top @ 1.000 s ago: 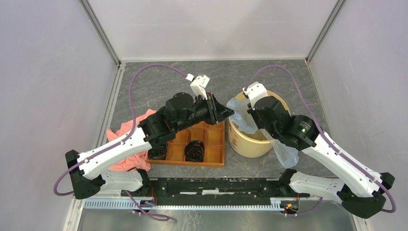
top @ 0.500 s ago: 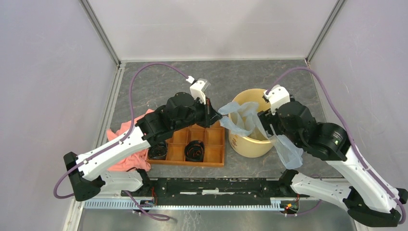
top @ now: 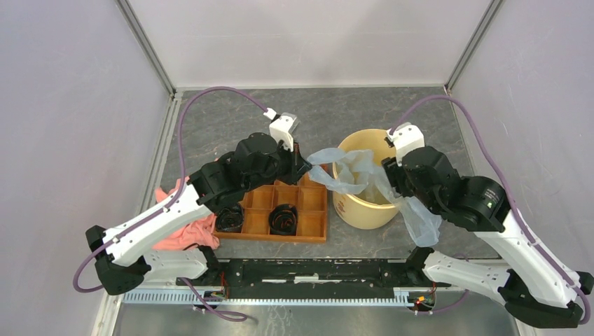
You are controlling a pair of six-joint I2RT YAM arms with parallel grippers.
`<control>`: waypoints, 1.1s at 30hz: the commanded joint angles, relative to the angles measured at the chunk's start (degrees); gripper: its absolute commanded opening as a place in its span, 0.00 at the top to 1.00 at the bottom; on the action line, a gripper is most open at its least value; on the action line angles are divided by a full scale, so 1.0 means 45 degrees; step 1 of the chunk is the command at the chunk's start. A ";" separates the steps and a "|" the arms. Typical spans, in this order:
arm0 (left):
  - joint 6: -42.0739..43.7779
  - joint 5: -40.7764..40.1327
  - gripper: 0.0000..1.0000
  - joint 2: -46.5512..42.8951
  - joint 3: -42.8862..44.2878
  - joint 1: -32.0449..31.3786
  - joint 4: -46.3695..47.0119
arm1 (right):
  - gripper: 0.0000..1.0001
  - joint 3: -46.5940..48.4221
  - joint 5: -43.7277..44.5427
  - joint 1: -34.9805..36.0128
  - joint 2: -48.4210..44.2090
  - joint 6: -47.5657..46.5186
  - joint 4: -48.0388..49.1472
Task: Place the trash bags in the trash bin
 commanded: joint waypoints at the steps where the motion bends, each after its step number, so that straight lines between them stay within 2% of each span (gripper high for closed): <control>1: 0.1122 -0.0841 0.98 -0.0231 0.0955 0.0077 -0.0098 | 0.57 0.0250 0.2684 0.0051 -0.0087 0.0779 0.0289; 3: 0.1463 -0.1207 0.98 -0.0121 0.1131 0.0078 -0.0142 | 0.73 0.0391 0.4170 0.0038 0.0141 0.0481 0.0926; 6: 0.1916 -0.1990 0.98 0.0250 0.1405 0.0092 -0.0304 | 0.91 0.0199 0.5996 0.0004 0.0631 -0.0499 0.2310; 8: 0.2037 -0.2370 0.98 0.0642 0.1545 0.0107 -0.0467 | 0.94 -0.0339 0.6678 -0.0497 0.0973 -0.1814 0.3802; 10: 0.2034 -0.2461 0.98 0.0905 0.1702 0.0112 -0.0577 | 0.93 -0.0790 0.5919 -0.1424 0.1223 -0.2897 0.4924; 12: 0.1996 -0.2613 0.98 0.1029 0.1707 0.0129 -0.0558 | 0.89 -0.0814 0.4849 -0.2437 0.1559 -0.3117 0.5229; 16: 0.1995 -0.2826 0.98 0.1256 0.1757 0.0288 -0.0572 | 0.72 -0.0794 0.3017 -0.3632 0.2060 -0.3196 0.5279; 20: 0.2052 -0.2886 0.96 0.1334 0.1808 0.0693 -0.0693 | 0.48 -0.0139 0.3155 -0.3738 0.2543 -0.2671 0.4064; 23: 0.2050 -0.2429 0.93 0.1216 0.1822 0.1019 -0.0773 | 0.39 0.0628 0.2800 -0.3746 0.2529 -0.1929 0.2583; 28: 0.2122 -0.0716 0.72 0.0816 0.1558 0.1299 -0.0334 | 0.29 0.0935 0.0684 -0.3726 0.1509 -0.1460 0.1655; 30: 0.2193 -0.0126 0.63 0.0685 0.1697 0.1369 -0.0325 | 0.26 0.1036 0.0588 -0.3727 0.1236 -0.1231 0.1180; 31: 0.2251 0.0058 0.52 0.0598 0.1794 0.1380 -0.0333 | 0.24 0.1093 0.0726 -0.3726 0.1155 -0.1090 0.0969; 32: 0.2319 0.0110 0.46 0.0489 0.1859 0.1398 -0.0347 | 0.22 0.1163 0.0834 -0.3721 0.1078 -0.0970 0.0665; 33: 0.2444 0.0200 0.34 0.0363 0.1903 0.1401 -0.0334 | 0.22 0.1295 0.0911 -0.3726 0.1046 -0.0851 0.0370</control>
